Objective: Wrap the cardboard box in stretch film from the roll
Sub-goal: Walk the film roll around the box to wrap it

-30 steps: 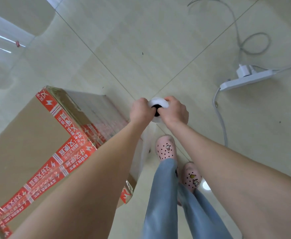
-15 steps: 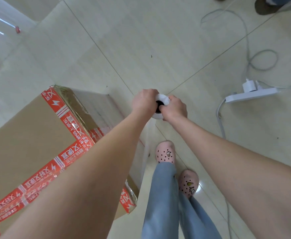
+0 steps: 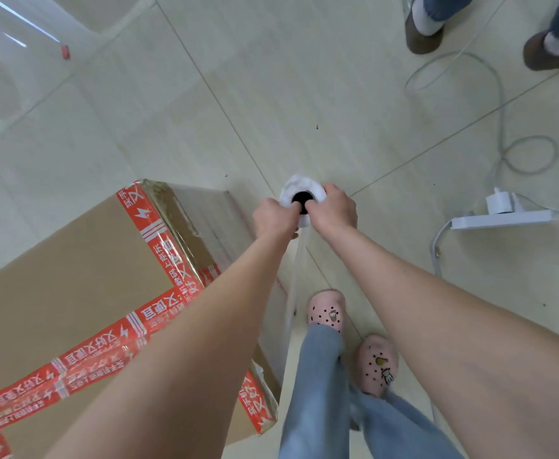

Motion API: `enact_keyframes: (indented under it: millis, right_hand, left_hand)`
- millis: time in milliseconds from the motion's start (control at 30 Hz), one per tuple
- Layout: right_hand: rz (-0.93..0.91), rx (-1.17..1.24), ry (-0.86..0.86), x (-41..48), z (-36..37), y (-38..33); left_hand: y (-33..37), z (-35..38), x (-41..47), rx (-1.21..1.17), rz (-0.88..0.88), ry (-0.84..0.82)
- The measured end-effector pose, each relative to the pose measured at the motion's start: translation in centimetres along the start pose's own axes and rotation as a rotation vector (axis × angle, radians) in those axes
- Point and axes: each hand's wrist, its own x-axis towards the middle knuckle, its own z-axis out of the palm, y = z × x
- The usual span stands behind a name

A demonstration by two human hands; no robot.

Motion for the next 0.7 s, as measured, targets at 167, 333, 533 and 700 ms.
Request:
enact_keyframes:
  millis: [167,333,533,700]
  right_hand:
    - [-0.034,-0.114,-0.036,1.3,-1.0,-1.2]
    - [-0.076,-0.219,-0.097,2.3,-1.5,-2.4]
    - [-0.115,-0.305,-0.133,4.1,-2.2,-5.5]
    - [-0.199,-0.289,-0.112,4.8,-1.1,-8.4]
  left_hand:
    - [1.9,-0.4,1.3,0.355,0.257,-0.042]
    - [4.6,-1.0,2.4,0.694,0.457,-0.071]
    - [6.4,-2.0,3.5,0.611,0.367,0.015]
    - [6.5,-4.1,4.8,0.407,0.230,0.131]
